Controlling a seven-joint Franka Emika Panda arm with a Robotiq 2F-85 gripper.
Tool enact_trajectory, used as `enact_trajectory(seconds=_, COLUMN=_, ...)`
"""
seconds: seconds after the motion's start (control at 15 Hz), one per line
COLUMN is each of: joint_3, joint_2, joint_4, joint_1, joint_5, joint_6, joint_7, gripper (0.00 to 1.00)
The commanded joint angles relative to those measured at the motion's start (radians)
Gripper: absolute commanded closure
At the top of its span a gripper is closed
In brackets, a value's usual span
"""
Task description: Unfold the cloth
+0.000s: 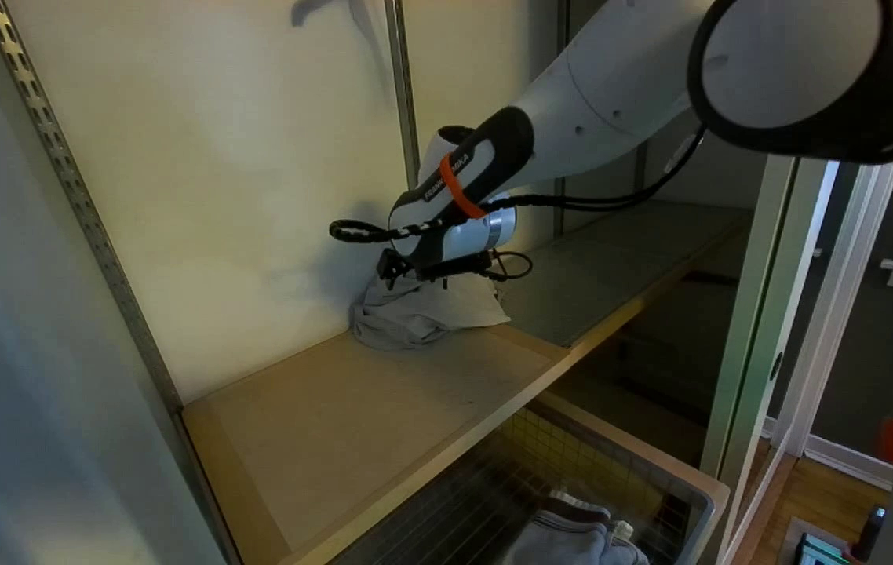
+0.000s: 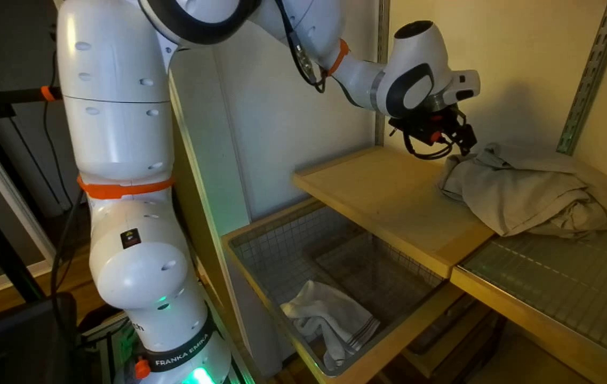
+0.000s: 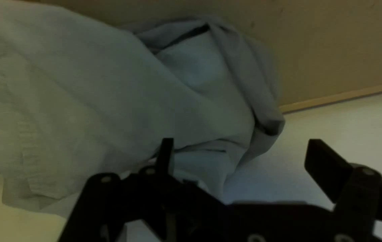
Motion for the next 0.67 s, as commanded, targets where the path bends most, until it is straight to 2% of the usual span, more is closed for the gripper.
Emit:
enact_trajectory(seconds=0.0, joint_3=-0.038, joint_2=0.120, joint_4=0.124, joint_1=0.001, joint_5=-0.015, joint_6=0.104, joint_7=0.071, gripper=0.00)
enact_trajectory(seconds=0.27, joint_3=-0.070, joint_2=0.217, joint_4=0.232, joint_1=0.009, joint_5=0.000, joint_6=0.173, joint_7=0.116, gripper=0.00)
enact_trajectory(seconds=0.47, joint_3=-0.081, joint_2=0.275, joint_4=0.304, joint_1=0.014, joint_5=0.003, joint_6=0.171, joint_7=0.142, gripper=0.24)
enact_trajectory(seconds=0.6, joint_3=-0.087, joint_2=0.307, joint_4=0.342, joint_1=0.018, joint_5=0.005, joint_6=0.152, joint_7=0.164, gripper=0.35)
